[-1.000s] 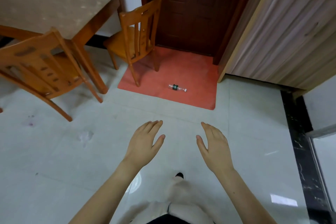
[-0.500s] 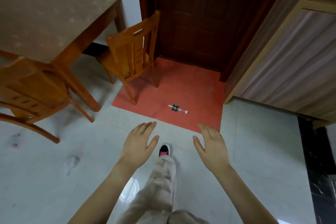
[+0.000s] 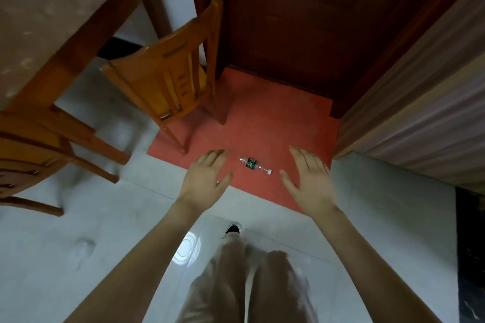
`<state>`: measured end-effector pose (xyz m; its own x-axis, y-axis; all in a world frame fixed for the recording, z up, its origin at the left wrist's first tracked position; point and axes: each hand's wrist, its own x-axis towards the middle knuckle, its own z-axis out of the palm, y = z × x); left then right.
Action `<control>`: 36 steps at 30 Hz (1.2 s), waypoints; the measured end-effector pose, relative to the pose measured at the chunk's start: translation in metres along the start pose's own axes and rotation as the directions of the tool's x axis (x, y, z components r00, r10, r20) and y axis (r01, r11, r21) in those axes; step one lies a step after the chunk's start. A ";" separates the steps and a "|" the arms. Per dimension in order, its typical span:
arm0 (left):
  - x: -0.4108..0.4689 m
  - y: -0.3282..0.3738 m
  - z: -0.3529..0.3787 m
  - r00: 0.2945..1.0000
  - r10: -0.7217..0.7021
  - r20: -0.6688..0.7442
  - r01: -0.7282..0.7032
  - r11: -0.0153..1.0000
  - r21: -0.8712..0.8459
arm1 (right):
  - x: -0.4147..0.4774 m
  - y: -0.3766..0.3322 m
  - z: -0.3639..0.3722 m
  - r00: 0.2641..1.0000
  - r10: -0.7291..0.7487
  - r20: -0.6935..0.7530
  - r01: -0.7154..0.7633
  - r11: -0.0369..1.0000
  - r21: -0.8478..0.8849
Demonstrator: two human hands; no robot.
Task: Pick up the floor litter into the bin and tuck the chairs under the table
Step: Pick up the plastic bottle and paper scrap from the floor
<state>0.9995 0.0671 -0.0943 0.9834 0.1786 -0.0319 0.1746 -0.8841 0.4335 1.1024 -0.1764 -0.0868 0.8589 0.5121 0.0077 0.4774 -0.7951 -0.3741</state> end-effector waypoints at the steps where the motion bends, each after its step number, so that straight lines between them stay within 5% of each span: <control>1: 0.013 -0.005 0.012 1.000 -0.011 -0.011 0.011 1.000 -0.006 | 0.016 0.009 0.010 1.000 -0.014 0.001 0.014 1.000 0.001; 6: 0.075 -0.057 0.116 0.996 -0.050 -0.071 0.050 0.999 0.002 | 0.088 0.071 0.114 0.995 -0.096 0.023 0.096 0.995 -0.003; 17: 0.169 -0.249 0.431 0.998 0.003 -0.066 0.002 0.998 0.068 | 0.187 0.219 0.475 0.978 -0.209 -0.008 0.208 0.978 -0.032; 22: 0.182 -0.316 0.528 0.999 0.009 -0.040 -0.005 0.996 0.093 | 0.217 0.273 0.608 0.970 -0.188 0.155 0.195 0.980 -0.030; 31: 0.179 -0.361 0.585 1.000 -0.022 -0.007 0.023 0.996 0.081 | 0.237 0.302 0.711 0.916 0.008 0.402 0.059 0.986 -0.156; 36: 0.173 -0.351 0.568 0.997 -0.078 0.004 0.078 0.997 0.008 | 0.231 0.288 0.696 0.952 0.006 0.307 0.014 0.998 -0.062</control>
<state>1.1364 0.1630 -0.7635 0.9669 0.2455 -0.0690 0.2513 -0.8708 0.4226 1.3093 -0.0614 -0.8382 0.7633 0.5824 -0.2797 0.4997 -0.8066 -0.3157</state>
